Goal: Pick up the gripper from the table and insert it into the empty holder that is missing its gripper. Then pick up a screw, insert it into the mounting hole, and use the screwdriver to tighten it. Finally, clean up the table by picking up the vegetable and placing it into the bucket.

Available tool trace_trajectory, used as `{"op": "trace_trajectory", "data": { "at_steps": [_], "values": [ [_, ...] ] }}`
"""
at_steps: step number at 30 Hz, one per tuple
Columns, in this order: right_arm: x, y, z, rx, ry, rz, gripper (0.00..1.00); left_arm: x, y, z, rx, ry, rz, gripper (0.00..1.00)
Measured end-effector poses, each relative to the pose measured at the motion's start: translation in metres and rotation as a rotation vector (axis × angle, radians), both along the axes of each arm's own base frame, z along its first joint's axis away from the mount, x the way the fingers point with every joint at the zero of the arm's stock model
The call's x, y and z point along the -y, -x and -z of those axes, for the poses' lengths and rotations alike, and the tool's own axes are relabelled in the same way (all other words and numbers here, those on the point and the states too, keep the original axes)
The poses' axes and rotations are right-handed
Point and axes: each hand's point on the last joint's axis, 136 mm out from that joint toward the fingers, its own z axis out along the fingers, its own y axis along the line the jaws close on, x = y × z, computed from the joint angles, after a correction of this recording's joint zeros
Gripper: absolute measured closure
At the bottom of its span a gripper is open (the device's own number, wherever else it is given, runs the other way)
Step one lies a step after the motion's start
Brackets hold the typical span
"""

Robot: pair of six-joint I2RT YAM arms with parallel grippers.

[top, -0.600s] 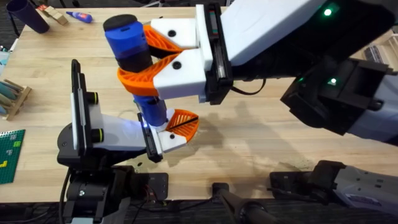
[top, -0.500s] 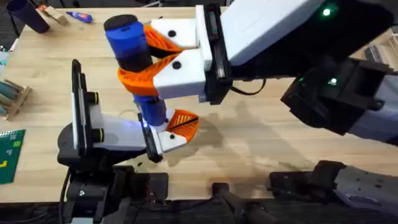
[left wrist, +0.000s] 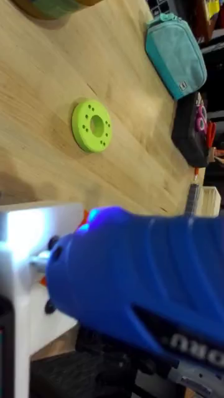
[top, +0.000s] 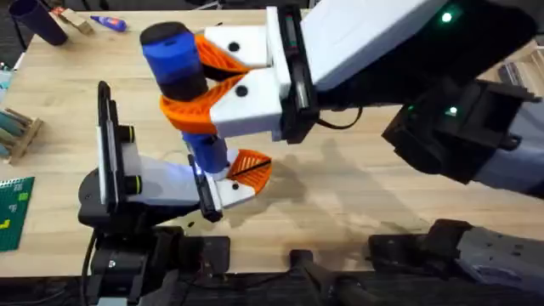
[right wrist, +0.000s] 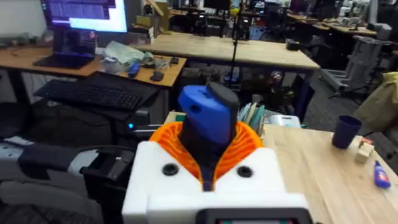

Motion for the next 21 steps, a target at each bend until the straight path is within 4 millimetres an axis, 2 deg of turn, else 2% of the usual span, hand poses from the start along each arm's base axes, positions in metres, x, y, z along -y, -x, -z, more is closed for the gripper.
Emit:
{"op": "trace_trajectory", "data": {
  "at_steps": [10, 21],
  "values": [
    [0.0, 0.007, -0.004, 0.009, 0.012, -0.046, 0.953, 0.0, 0.0, 0.0, 0.0, 0.0, 0.0, 0.992],
    [0.002, -0.002, -0.02, 0.056, 0.024, -0.028, 0.952, 0.0, 0.0, 0.0, 0.0, 0.0, 0.0, 0.992]
  ]
}}
